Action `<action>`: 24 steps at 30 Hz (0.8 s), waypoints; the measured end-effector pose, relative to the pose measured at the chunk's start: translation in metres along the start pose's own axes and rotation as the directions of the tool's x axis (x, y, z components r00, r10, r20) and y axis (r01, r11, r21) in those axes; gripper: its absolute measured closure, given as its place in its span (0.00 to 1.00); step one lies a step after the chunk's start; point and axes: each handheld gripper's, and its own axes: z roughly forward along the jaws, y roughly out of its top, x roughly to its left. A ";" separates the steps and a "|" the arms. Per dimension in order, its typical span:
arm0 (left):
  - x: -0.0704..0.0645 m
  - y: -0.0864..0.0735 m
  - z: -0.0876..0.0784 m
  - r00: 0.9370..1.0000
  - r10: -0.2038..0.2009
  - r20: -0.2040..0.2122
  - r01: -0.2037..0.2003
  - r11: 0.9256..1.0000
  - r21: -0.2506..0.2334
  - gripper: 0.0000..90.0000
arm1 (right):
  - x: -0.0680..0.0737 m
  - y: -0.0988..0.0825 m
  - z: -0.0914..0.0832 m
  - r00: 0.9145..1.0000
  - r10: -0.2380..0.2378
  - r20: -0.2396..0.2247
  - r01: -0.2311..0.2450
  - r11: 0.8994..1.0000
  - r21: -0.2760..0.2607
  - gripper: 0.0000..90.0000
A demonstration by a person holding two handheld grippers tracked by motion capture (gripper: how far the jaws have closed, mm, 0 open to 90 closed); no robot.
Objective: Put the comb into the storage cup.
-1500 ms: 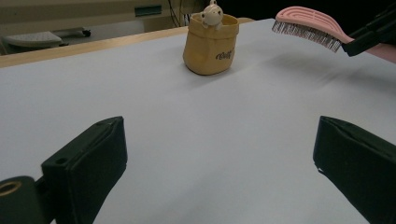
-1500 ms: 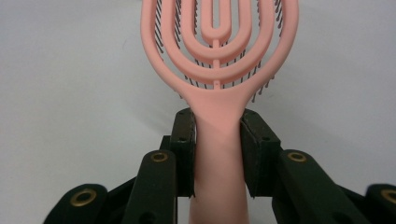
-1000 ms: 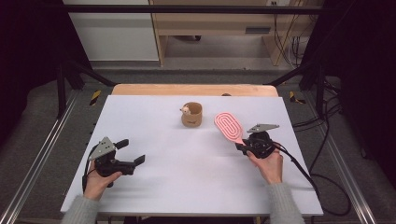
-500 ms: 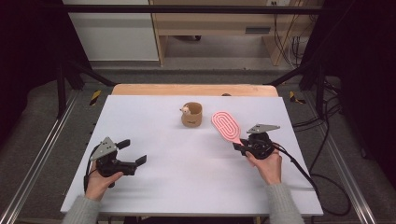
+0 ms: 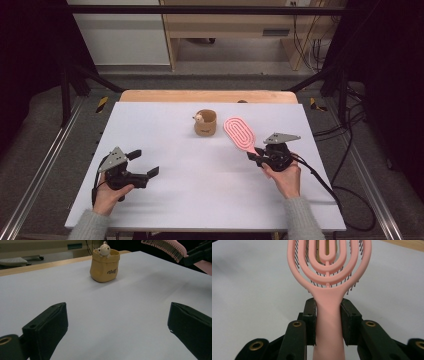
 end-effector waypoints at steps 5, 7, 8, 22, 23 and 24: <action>-0.002 0.001 0.001 1.000 -0.002 0.008 0.002 1.000 -0.002 0.03 | 0.004 0.002 0.000 1.000 -0.006 -0.009 0.006 1.000 -0.009 0.77; -0.003 0.001 0.001 1.000 -0.003 0.009 0.003 1.000 -0.001 0.03 | 0.005 0.002 0.000 1.000 -0.009 -0.013 0.009 1.000 -0.013 0.77; -0.003 0.001 0.002 1.000 -0.003 0.008 0.003 1.000 0.000 0.03 | 0.006 0.002 0.001 1.000 -0.008 -0.015 0.008 1.000 -0.014 0.77; -0.008 0.004 0.004 1.000 -0.013 0.020 0.013 1.000 -0.002 0.03 | 0.018 0.004 0.004 0.997 -0.038 -0.063 0.035 0.998 -0.045 0.77; -0.009 0.004 0.004 1.000 -0.013 0.021 0.013 1.000 -0.001 0.03 | 0.019 0.005 0.004 0.997 -0.044 -0.063 0.041 0.998 -0.048 0.77; -0.009 0.005 0.004 1.000 -0.016 0.022 0.017 1.000 -0.002 0.03 | 0.022 0.006 0.005 0.996 -0.049 -0.071 0.046 0.998 -0.049 0.77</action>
